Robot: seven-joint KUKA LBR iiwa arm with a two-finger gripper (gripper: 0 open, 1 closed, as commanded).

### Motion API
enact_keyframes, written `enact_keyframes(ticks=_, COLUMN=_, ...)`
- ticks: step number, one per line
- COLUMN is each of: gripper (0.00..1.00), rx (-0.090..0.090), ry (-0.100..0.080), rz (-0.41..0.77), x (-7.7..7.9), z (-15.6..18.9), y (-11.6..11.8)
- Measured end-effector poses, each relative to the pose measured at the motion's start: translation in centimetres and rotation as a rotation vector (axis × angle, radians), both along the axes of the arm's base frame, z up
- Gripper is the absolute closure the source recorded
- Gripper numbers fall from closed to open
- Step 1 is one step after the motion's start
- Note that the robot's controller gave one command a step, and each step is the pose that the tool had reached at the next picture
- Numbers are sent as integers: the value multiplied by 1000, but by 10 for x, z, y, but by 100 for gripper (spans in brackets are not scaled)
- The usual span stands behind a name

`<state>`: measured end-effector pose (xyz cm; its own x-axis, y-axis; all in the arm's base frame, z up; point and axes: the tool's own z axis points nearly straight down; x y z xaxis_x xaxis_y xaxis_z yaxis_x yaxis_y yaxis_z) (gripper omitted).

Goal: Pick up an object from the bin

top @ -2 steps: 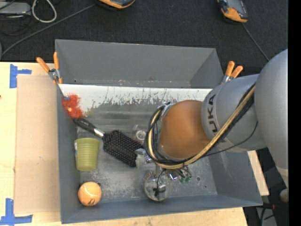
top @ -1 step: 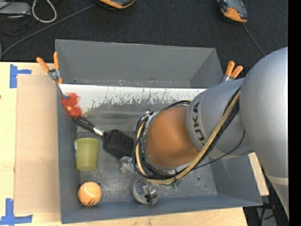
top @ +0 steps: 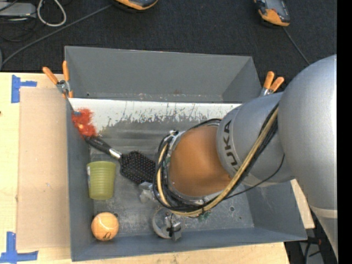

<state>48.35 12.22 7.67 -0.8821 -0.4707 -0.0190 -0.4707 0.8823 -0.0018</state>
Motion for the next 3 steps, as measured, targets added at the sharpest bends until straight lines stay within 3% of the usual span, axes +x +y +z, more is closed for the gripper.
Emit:
enact_keyframes(ticks=1, gripper=0, rx=-5, ry=-1, rz=255, x=2, z=-3, y=-7)
enact_keyframes(ticks=2, gripper=0, rx=-5, ry=3, rz=272, x=8, z=-6, y=-24)
enact_keyframes(ticks=3, gripper=0, rx=-2, ry=-1, rz=40, x=6, z=-5, y=-12)
